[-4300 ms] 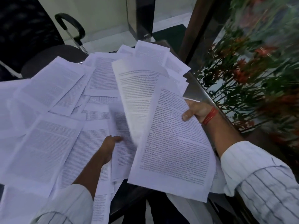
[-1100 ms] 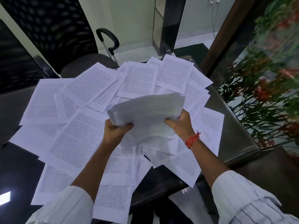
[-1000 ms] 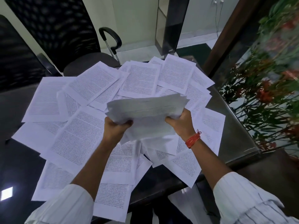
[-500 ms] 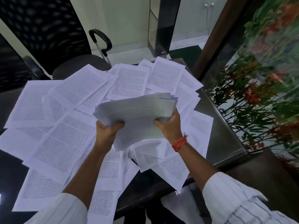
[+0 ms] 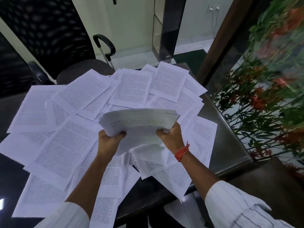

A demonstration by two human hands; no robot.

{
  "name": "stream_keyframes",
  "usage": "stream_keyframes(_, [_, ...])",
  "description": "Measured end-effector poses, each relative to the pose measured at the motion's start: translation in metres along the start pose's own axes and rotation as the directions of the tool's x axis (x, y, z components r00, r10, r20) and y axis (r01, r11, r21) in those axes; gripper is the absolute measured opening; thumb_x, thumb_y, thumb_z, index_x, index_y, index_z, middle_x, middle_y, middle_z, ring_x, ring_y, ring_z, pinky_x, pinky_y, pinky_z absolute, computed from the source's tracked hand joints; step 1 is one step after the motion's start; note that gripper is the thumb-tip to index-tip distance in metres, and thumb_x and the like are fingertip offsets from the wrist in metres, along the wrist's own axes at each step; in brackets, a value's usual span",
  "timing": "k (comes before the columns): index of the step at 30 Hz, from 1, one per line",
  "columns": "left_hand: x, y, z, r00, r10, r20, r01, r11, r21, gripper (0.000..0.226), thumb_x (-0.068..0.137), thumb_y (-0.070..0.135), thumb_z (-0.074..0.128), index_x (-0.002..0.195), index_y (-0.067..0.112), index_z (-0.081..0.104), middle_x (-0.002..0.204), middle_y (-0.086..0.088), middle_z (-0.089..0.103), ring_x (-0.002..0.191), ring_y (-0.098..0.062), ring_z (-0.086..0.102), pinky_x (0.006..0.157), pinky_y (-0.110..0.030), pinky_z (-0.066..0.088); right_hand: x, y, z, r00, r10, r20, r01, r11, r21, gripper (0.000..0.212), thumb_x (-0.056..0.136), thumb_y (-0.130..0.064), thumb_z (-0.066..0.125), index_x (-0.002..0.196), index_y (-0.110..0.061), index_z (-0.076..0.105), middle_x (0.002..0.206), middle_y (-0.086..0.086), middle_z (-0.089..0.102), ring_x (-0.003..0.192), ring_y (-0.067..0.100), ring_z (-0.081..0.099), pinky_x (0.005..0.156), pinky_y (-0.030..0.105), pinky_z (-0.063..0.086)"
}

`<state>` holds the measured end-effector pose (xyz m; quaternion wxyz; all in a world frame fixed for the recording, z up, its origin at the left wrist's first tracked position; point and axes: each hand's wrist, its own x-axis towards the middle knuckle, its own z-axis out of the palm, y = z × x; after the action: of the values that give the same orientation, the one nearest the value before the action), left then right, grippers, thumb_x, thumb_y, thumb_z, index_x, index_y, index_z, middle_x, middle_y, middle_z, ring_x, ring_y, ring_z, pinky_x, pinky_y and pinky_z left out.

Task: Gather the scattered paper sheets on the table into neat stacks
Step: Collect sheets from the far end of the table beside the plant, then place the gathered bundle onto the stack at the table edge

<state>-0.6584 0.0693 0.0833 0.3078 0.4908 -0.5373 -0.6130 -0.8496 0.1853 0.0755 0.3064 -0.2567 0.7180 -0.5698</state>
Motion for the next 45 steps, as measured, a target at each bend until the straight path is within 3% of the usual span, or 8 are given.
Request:
stream_keyframes(6, [0.001, -0.002, 0.005, 0.994, -0.111, -0.013, 0.111, 0.992, 0.060, 0.032, 0.058, 0.022, 0.083, 0.087, 0.022, 0.068, 0.091, -0.006, 0.071, 0.091, -0.031, 0.070, 0.081, -0.046, 0.059, 0.003, 0.006, 0.013, 0.991, 0.115, 0.065, -0.116, 0.993, 0.019, 0.033, 0.071, 0.007, 0.068, 0.100, -0.009, 0.066, 0.087, 0.009, 0.069, 0.076, 0.019, 0.067, 0.060, 0.025, 0.054])
stream_keyframes(12, [-0.019, 0.004, -0.038, 0.986, -0.132, -0.100, 0.132, 0.991, -0.009, 0.018, 0.079, 0.000, 0.076, 0.091, 0.014, 0.073, 0.091, -0.007, 0.074, 0.080, -0.024, 0.071, 0.075, -0.038, 0.060, 0.000, -0.014, 0.044, 0.977, 0.096, 0.192, -0.107, 0.993, 0.046, 0.033, 0.077, 0.003, 0.072, 0.107, -0.007, 0.065, 0.100, 0.006, 0.070, 0.088, 0.016, 0.069, 0.064, 0.019, 0.055])
stream_keyframes(18, [-0.070, -0.020, -0.138, 0.910, -0.352, -0.217, 0.266, 0.900, -0.346, 0.022, 0.074, -0.013, 0.070, 0.093, -0.002, 0.072, 0.086, -0.016, 0.073, 0.078, -0.035, 0.070, 0.067, -0.041, 0.062, -0.055, -0.002, 0.109, 0.772, 0.234, 0.592, -0.229, 0.970, -0.085, 0.031, 0.078, -0.011, 0.080, 0.108, -0.008, 0.070, 0.102, 0.004, 0.075, 0.092, 0.020, 0.072, 0.076, 0.027, 0.057])
stream_keyframes(23, [-0.133, -0.042, -0.263, 0.906, -0.419, -0.067, 0.315, 0.771, -0.554, 0.036, 0.083, 0.006, 0.071, 0.119, 0.000, 0.068, 0.117, -0.021, 0.071, 0.107, -0.039, 0.068, 0.094, -0.050, 0.054, -0.122, -0.021, 0.208, 0.745, 0.130, 0.655, -0.113, 0.991, -0.068, 0.031, 0.075, -0.011, 0.084, 0.103, -0.008, 0.072, 0.098, 0.003, 0.076, 0.088, 0.020, 0.073, 0.074, 0.032, 0.060])
stream_keyframes(32, [-0.237, -0.085, -0.512, 0.868, -0.382, -0.316, 0.215, 0.864, -0.455, 0.058, 0.056, 0.001, 0.077, 0.114, -0.003, 0.069, 0.109, -0.022, 0.073, 0.099, -0.041, 0.070, 0.080, -0.047, 0.060, -0.289, -0.047, 0.436, 0.553, 0.119, 0.825, -0.132, 0.990, -0.055, 0.044, 0.080, -0.013, 0.079, 0.121, -0.010, 0.063, 0.112, 0.005, 0.073, 0.100, 0.022, 0.071, 0.083, 0.037, 0.059])
stream_keyframes(39, [-0.231, -0.113, -0.626, 0.812, -0.421, -0.405, 0.330, 0.903, -0.276, 0.036, 0.063, 0.005, 0.073, 0.099, 0.000, 0.073, 0.095, -0.015, 0.074, 0.076, -0.027, 0.070, 0.061, -0.031, 0.057, -0.334, -0.020, 0.559, 0.675, 0.304, 0.672, -0.187, 0.952, -0.243, 0.020, 0.092, -0.007, 0.056, 0.112, -0.009, 0.059, 0.106, 0.007, 0.069, 0.097, 0.023, 0.067, 0.083, 0.036, 0.055])
stream_keyframes(43, [-0.216, -0.126, -0.674, 0.762, -0.381, -0.523, 0.379, 0.918, -0.116, 0.017, 0.077, -0.007, 0.065, 0.090, 0.004, 0.067, 0.079, -0.003, 0.068, 0.072, -0.020, 0.062, 0.048, -0.016, 0.047, -0.353, 0.002, 0.625, 0.655, 0.334, 0.678, -0.093, 0.926, -0.367, 0.026, 0.087, -0.004, 0.058, 0.111, -0.009, 0.053, 0.109, 0.007, 0.064, 0.102, 0.024, 0.063, 0.088, 0.039, 0.054])
stream_keyframes(45, [-0.206, -0.132, -0.708, 0.730, -0.364, -0.579, 0.396, 0.915, -0.077, 0.024, 0.070, 0.001, 0.068, 0.093, 0.007, 0.066, 0.082, -0.005, 0.068, 0.074, -0.023, 0.062, 0.056, -0.024, 0.052, -0.355, 0.007, 0.663, 0.646, 0.361, 0.673, -0.056, 0.901, -0.430, 0.029, 0.084, -0.002, 0.060, 0.110, -0.007, 0.050, 0.108, 0.007, 0.062, 0.101, 0.023, 0.062, 0.088, 0.038, 0.053])
